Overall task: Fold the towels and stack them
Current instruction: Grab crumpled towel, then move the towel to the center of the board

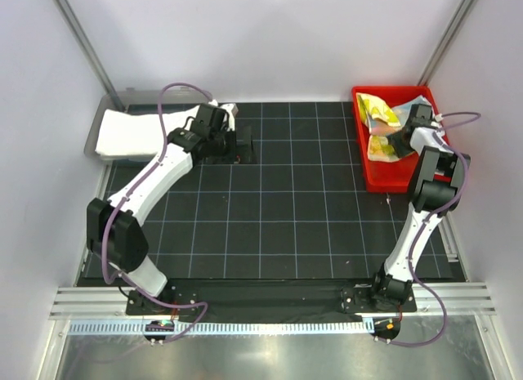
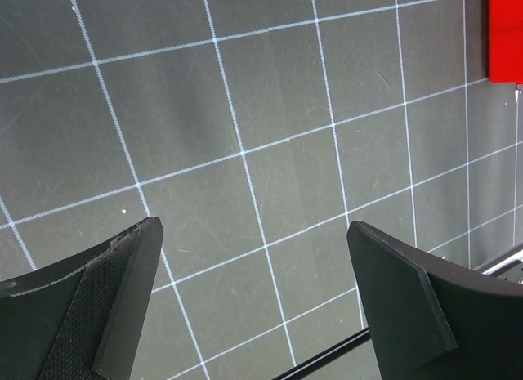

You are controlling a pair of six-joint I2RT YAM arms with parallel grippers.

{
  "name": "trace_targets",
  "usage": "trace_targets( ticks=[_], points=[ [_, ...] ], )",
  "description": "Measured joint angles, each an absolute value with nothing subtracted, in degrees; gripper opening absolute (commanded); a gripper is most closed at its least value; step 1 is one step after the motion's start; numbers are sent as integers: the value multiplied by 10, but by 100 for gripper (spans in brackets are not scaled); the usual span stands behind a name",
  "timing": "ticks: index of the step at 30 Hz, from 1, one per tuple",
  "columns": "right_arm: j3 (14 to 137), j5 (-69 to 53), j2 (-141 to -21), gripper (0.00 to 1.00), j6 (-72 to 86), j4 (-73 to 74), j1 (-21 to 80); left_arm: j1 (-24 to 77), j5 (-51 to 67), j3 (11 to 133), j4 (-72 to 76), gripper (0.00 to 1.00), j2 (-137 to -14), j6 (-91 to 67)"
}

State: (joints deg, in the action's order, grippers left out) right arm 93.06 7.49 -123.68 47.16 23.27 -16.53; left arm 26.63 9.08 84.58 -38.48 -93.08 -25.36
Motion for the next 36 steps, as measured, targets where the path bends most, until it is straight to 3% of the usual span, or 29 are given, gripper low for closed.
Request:
trace_targets(
  ticks=[2,3,9,18,24,29,31,36],
  points=[
    [922,60,-1238,3,488,215,-170,267,92,845,-384,98,-930,-255],
    [920,55,-1238,1,489,212,-171,267,93,845,-384,98,-930,-255],
    [919,25,-1187,1,444,221,-170,267,86,845,-384,95,-919,-265],
    [936,-176,-872,1,403,190,-143,262,-11,801,-355,100,-777,-286],
    [794,-287,-686,1,405,138,43,246,-36,794,-382,99,-752,-284],
    [543,-298,-612,1,419,105,255,228,-53,721,-398,98,-706,-285],
    [451,-290,-618,5,422,106,320,215,-55,697,-403,97,-689,-286],
    [362,-271,-672,54,411,165,463,203,-53,673,-403,95,-675,-280]
  ],
)
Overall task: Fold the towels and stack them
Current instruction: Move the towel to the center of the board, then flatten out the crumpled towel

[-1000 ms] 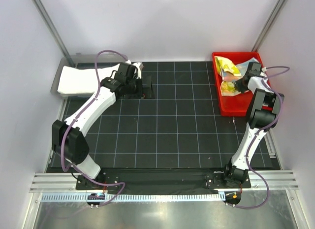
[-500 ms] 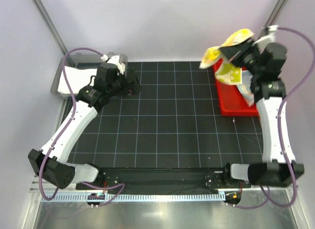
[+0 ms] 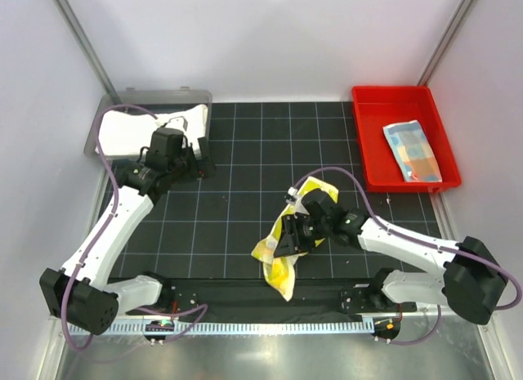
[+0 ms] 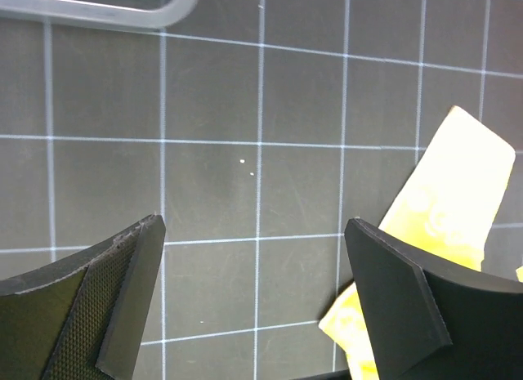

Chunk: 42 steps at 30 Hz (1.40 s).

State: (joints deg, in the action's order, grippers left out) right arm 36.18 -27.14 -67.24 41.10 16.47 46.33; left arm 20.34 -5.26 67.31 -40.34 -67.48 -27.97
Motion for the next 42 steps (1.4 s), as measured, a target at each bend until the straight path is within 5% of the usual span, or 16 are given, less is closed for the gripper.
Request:
trace_targets(
  ticks=[3,6,10,12,17,26,29,34,36,42],
  points=[
    [409,-199,-659,64,394,240,475,203,-24,667,-391,91,-679,-275],
    [484,-86,-640,60,382,297,447,208,20,668,-357,88,-711,-278],
    [543,11,-619,52,370,293,296,244,66,700,-305,81,-818,-285],
    [544,35,-630,58,361,279,213,272,86,747,-285,80,-898,-290],
    [613,6,-811,71,274,281,149,299,131,769,-239,81,-989,-316],
    [785,-160,-1106,69,82,326,102,297,145,693,-212,83,-911,-326],
    [827,-206,-1150,55,21,356,93,297,154,678,-208,83,-887,-326],
    [830,-294,-1156,12,-28,392,91,294,168,670,-196,83,-887,-314],
    [829,-330,-1156,3,-32,392,93,289,180,672,-189,82,-900,-309],
    [764,-404,-1108,1,-13,355,107,281,225,682,-141,83,-979,-303]
  ],
)
